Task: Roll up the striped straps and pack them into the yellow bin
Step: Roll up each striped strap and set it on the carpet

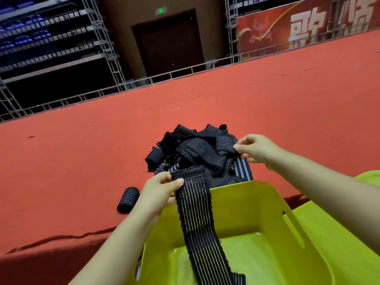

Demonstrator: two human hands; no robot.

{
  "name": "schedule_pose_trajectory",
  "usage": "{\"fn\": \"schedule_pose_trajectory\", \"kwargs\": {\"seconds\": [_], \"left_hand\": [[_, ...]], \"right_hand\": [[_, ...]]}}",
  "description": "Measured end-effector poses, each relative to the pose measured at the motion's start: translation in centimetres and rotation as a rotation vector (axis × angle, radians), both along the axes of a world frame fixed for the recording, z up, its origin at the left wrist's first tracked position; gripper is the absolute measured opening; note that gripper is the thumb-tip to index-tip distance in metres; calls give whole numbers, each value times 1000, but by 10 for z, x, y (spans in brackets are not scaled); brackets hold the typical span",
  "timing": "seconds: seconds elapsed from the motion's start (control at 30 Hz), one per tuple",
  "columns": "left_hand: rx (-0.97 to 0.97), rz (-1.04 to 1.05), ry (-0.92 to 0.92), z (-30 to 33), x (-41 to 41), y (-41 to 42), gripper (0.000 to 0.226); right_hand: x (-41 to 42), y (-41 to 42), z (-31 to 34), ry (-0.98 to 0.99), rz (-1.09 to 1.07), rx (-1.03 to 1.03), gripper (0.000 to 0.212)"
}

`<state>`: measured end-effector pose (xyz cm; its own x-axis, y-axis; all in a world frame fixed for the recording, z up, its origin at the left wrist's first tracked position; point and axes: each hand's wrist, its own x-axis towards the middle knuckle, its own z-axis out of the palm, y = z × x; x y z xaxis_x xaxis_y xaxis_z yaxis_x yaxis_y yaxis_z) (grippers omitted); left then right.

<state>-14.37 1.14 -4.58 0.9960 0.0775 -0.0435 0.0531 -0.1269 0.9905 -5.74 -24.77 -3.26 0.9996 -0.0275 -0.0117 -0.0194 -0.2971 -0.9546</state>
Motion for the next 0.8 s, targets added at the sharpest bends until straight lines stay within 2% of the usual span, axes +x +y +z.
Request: {"fn": "schedule_pose_trajectory", "kwargs": {"seconds": [0.17, 0.4, 0.43, 0.5, 0.53, 0.6, 0.73, 0.8], "left_hand": [[67, 5, 63, -15, 16, 3, 7], [78, 1, 83, -20, 25, -3, 14], [75, -3, 83, -19, 25, -4, 14], [70, -12, 83, -19, 24, -4, 15], [67, -13, 80, -19, 25, -3, 16], [57, -8, 73, -16, 26, 0, 16], [26, -10, 46, -9, 33, -1, 28], [8, -15, 39, -5, 36, -7, 30]], "right_hand": [[34, 5, -42, 125, 59, -326, 36], [72, 46, -66, 29, 121, -748, 78], [77, 49, -69, 16, 112, -793, 75], [86, 49, -71, -44, 78, -848, 47], [88, 48, -70, -77, 40, -817, 31], [91, 43, -63, -133, -56, -667, 16], [85, 32, -40, -106, -30, -147, 20], [81, 29, -29, -96, -4, 48, 22]]}}
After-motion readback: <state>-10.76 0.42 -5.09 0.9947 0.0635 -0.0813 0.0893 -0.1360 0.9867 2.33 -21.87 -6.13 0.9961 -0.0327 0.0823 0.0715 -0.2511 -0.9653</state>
